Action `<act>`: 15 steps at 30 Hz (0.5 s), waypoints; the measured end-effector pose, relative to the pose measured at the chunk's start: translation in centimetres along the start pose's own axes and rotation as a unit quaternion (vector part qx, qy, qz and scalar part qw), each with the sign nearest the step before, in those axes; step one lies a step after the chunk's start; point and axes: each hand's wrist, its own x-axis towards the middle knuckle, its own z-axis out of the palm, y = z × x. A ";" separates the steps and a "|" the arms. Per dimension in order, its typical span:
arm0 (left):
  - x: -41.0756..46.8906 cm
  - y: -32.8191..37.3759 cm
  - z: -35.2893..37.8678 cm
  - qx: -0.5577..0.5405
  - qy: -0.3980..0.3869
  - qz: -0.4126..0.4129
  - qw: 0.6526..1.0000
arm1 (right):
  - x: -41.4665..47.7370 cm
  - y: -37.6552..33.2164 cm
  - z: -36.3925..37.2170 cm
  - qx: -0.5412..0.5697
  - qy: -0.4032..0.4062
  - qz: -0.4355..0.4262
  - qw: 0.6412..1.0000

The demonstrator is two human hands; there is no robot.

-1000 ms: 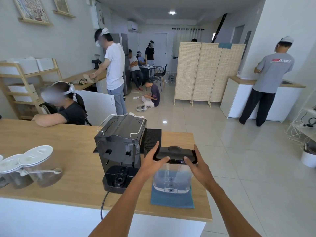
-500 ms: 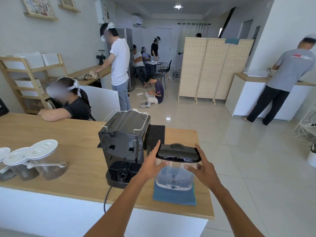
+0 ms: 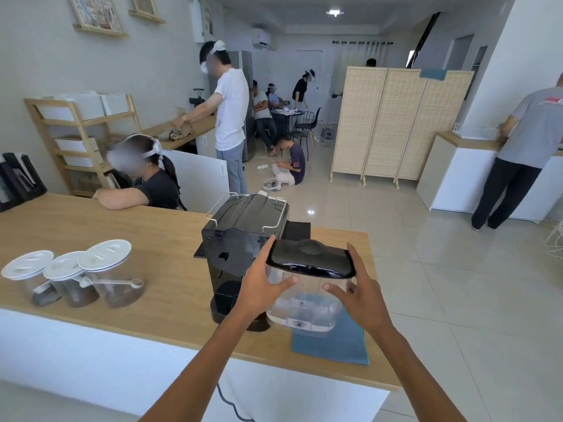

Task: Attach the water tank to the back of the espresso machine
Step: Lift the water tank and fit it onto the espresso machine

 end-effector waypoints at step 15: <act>1.8 -2.7 -11.6 0.041 0.105 0.052 0.992 | 4.1 -9.2 9.4 -0.040 -0.023 -0.038 0.998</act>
